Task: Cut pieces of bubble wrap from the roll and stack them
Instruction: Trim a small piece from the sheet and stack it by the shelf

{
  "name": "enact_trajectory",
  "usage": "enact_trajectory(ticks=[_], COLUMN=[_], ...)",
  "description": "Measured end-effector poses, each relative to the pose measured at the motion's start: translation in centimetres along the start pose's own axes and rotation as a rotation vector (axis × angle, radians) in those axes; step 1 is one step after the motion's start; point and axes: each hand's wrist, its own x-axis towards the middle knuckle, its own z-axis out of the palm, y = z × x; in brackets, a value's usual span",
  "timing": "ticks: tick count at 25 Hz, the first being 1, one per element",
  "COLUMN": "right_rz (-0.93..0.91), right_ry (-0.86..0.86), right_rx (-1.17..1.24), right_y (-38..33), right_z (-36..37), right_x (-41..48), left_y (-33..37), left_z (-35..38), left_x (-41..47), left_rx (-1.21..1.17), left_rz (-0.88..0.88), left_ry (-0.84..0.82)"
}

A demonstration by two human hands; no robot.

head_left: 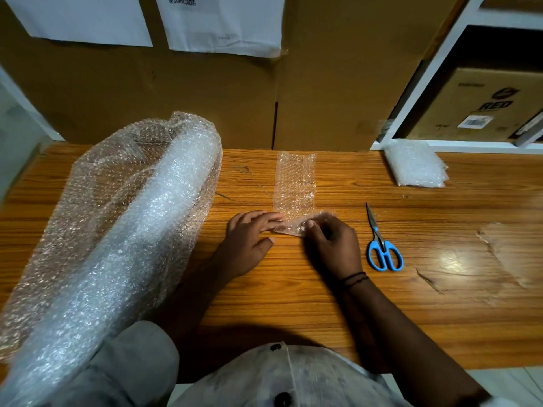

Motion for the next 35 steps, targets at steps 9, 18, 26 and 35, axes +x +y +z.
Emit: enact_trajectory(ticks=[9,18,26,35], right_rz=[0.091,-0.098,-0.431,-0.314], right_ry=[0.038,0.035,-0.069,-0.519], right_rx=[-0.203,-0.352,-0.537,-0.451], right_y=[-1.9,-1.5,1.5,1.1], right_z=[1.4,1.8,2.1,-1.2], right_x=[1.7,1.0,1.7,3.0], left_y=[0.9,1.2,0.0,-0.9], left_z=[1.0,1.4,1.5,-1.2], left_x=[1.4,0.8,1.3,1.7], left_rx=[0.003,0.245,0.476,0.384], left_rz=[-0.104,-0.065,-0.088,0.179], left_ry=[0.246,0.317,0.132,-0.115])
